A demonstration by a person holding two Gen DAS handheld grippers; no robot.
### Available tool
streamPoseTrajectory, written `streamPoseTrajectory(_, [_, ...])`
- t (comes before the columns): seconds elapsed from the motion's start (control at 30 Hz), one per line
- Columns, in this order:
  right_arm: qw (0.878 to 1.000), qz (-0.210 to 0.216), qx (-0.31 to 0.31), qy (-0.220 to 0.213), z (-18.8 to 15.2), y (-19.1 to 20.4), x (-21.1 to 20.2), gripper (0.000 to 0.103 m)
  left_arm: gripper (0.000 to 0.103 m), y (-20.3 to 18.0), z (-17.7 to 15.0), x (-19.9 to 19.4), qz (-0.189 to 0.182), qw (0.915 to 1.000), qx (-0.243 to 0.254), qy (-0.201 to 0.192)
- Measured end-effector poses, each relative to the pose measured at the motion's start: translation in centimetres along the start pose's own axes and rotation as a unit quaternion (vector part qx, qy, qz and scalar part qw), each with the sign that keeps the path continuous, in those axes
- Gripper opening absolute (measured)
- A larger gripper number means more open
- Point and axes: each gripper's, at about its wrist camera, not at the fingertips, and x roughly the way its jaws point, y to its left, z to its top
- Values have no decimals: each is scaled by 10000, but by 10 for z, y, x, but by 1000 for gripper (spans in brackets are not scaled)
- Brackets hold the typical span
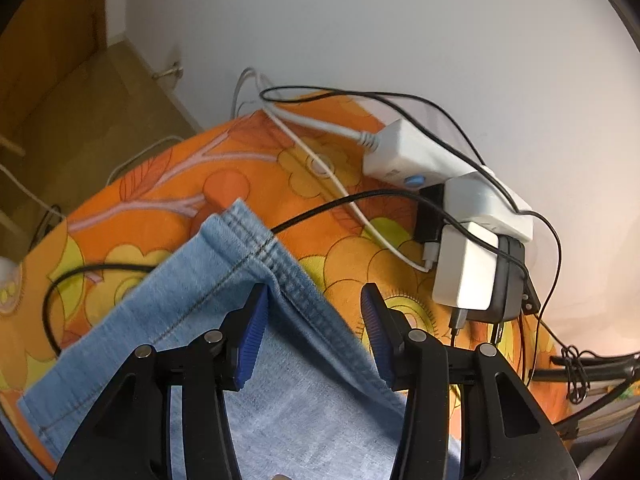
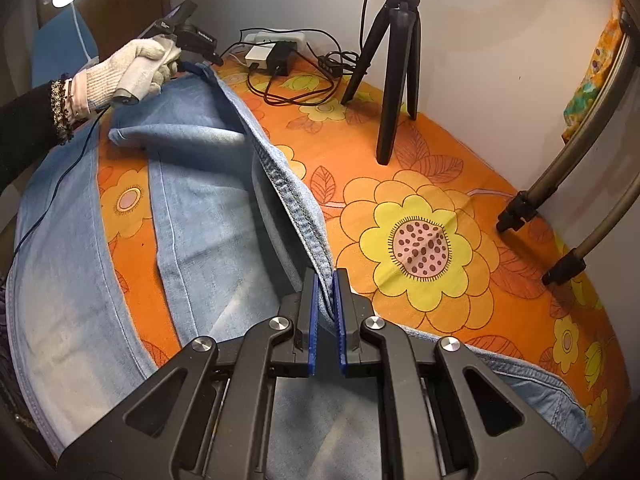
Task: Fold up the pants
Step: 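Close the left gripper on the hem while the right gripper grips the leg seam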
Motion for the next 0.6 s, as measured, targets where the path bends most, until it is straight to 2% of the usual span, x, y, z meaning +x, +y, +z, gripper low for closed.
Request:
streamPoseTrajectory(0.1, [10000, 32, -19, -38, -6, 2, -8, 8, 45, -2, -1, 0, 31, 10000, 38, -19])
streamPoseTrajectory(0.13, [10000, 28, -33, -49, -8, 3, -10, 8, 41, -4, -2, 0, 65, 9999, 78, -50])
streamPoseTrajectory(0.17, [10000, 22, -19, -54, -9, 3, -10, 8, 34, -5, -4, -1, 124, 9998, 140, -94])
streamPoseTrajectory(0.2, [10000, 18, 4, -50, -10, 3, -10, 8, 17, -6, -6, 0, 185, 9995, 231, -128])
streamPoseTrajectory(0.23, [10000, 8, 28, -44, -10, 4, -10, 8, 9, -6, -6, 3, 209, 9993, 294, -136])
streamPoseTrajectory(0.43, [9996, -249, 56, -80, -4, 7, -22, 8, 4, 1, -14, -18, -4, 9989, 329, -337])
streamPoseTrajectory(0.6, [9979, -626, 39, -143, 11, 13, -47, 8, 4, 2, -11, -66, -257, 9962, 455, -692])
